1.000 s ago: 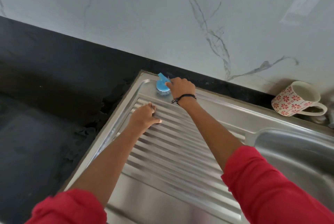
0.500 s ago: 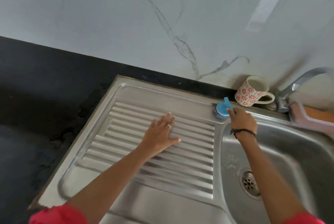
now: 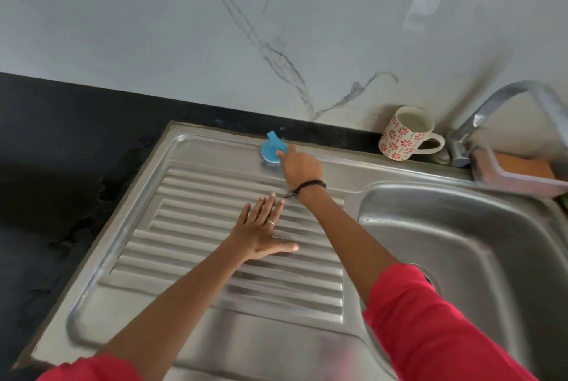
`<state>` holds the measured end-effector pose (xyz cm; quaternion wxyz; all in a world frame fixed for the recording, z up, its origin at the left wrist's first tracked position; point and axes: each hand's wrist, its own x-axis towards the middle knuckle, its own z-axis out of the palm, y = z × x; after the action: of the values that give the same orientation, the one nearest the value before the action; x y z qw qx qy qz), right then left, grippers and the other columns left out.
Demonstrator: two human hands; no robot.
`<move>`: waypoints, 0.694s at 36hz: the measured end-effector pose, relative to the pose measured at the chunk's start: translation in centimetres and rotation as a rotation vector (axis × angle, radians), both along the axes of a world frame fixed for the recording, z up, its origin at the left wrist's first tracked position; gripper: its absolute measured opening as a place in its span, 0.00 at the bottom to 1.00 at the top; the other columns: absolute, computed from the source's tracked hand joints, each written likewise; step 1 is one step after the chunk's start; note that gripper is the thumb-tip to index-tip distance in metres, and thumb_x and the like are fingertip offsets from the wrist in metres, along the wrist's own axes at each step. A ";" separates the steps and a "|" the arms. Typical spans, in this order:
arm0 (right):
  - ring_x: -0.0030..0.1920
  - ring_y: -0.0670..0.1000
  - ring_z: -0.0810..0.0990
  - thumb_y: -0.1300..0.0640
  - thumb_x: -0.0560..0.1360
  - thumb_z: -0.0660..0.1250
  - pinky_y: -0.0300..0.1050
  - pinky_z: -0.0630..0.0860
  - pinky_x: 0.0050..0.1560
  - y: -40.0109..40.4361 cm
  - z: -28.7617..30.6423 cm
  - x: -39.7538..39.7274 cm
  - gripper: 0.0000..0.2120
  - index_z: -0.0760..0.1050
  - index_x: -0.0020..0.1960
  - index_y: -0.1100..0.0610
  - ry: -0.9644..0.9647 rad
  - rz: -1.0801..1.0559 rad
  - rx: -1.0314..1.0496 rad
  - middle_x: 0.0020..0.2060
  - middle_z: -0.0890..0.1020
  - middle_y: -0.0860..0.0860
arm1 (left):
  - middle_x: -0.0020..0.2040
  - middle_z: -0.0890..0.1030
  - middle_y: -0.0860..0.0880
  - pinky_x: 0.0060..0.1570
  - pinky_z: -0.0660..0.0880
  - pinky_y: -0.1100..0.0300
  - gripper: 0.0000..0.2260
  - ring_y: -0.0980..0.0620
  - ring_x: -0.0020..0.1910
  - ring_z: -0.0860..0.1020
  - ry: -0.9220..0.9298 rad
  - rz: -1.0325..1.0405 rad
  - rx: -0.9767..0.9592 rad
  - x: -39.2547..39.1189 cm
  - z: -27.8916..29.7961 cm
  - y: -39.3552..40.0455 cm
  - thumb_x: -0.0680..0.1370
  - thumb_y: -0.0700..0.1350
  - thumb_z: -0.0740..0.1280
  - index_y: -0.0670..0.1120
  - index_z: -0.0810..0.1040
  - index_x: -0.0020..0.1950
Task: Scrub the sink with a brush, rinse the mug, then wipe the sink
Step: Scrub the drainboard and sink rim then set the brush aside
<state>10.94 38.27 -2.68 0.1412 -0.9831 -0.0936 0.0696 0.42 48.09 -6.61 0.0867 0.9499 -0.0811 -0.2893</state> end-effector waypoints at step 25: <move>0.48 0.58 0.81 0.49 0.83 0.47 0.49 0.73 0.44 -1.4 -0.5 -0.9 0.20 0.62 0.67 0.60 -0.030 -0.090 -0.008 0.49 0.81 0.57 | 0.73 0.27 0.49 0.72 0.34 0.49 0.46 0.49 0.73 0.30 0.116 0.006 0.038 0.6 0.7 -0.3 0.72 0.71 0.55 0.51 0.30 0.74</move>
<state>10.01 36.87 -3.18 0.1390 -0.9878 -0.0511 0.0485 1.02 47.77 -5.91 0.0740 0.9332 -0.0675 -0.3451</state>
